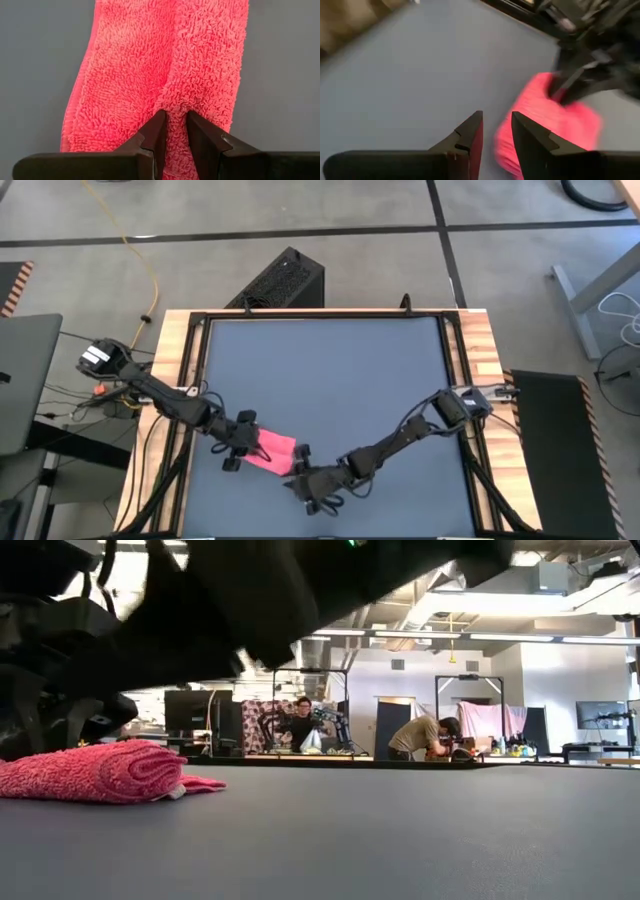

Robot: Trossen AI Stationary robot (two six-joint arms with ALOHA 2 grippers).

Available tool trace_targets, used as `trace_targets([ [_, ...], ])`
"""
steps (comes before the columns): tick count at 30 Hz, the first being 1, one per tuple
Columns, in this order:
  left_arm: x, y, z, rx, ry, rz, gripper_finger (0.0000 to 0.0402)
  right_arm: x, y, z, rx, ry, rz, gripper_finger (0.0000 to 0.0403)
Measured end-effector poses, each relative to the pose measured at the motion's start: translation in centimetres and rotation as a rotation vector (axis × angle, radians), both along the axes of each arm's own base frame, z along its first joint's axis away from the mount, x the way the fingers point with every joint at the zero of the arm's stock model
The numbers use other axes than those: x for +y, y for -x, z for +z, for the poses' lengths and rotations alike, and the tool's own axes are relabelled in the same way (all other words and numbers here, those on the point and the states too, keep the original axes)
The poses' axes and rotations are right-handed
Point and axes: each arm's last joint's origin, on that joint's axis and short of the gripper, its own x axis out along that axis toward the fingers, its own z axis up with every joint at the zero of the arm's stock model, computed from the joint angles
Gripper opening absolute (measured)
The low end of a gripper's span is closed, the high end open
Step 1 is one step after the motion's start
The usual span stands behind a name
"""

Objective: Roll towel
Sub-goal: Roll the pink microfiber towel

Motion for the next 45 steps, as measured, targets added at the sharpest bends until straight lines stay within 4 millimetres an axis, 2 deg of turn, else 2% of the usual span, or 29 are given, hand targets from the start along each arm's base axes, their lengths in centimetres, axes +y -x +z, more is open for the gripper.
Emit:
trace_targets([
  [3, 0.3, -0.1, 0.0, 0.012, 0.022, -0.002, 0.0068, 0.6, 0.5, -0.1, -0.012, 0.169, -0.019, 0.0139],
  [7, 0.6, -0.3, 0.0, 0.020, 0.042, -0.006, 0.0068, 0.7, 0.5, -0.1, -0.005, 0.260, 0.010, 0.0167],
  [13, 0.9, -0.4, 0.0, 0.023, 0.058, -0.012, 0.0068, 0.2, 0.1, -2.8, 0.063, 0.346, 0.071, 0.0223],
  [18, 1.0, -0.5, 0.0, 0.028, 0.078, -0.017, 0.0068, 0.6, -0.3, -3.2, 0.040, 0.490, 0.094, 0.0234],
  [25, 1.1, -0.5, 0.0, 0.032, 0.092, -0.035, 0.0068, 0.4, -0.7, -3.7, 0.051, 0.517, 0.098, 0.0213],
  [28, 1.3, -0.6, 0.0, 0.037, 0.107, -0.038, 0.0068, 0.0, -0.9, -4.6, 0.067, 0.500, 0.095, 0.0200],
  [38, 1.6, -0.7, 0.0, 0.039, 0.126, -0.054, 0.0068, -1.6, -1.5, -4.9, 0.095, 0.440, 0.097, 0.0162],
  [45, 1.8, -0.8, 0.1, 0.041, 0.154, -0.057, 0.0068, -2.9, -2.0, -5.2, 0.119, 0.320, 0.048, 0.0101],
])
